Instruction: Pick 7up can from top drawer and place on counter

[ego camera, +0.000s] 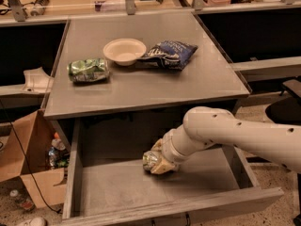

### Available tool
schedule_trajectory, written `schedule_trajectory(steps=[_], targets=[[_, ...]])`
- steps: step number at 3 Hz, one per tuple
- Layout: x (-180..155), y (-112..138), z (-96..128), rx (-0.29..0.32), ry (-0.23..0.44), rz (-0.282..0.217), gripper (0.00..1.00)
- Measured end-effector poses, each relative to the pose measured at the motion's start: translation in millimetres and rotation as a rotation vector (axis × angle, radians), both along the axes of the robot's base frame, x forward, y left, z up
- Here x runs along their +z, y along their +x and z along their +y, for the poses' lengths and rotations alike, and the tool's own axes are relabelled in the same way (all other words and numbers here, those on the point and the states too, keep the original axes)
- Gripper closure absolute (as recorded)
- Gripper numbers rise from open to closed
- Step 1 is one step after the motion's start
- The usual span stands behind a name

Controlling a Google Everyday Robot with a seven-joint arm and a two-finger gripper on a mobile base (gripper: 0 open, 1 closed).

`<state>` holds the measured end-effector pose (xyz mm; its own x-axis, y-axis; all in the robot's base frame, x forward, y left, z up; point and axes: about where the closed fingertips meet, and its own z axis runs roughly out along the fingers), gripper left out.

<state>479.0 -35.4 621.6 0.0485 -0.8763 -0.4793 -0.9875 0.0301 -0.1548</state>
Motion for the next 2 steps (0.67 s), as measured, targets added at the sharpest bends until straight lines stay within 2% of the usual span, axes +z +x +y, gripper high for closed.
schedule_trajectory(steps=[2], targets=[[22,-5,-30,-0.035,-0.017,0.030,1.00]])
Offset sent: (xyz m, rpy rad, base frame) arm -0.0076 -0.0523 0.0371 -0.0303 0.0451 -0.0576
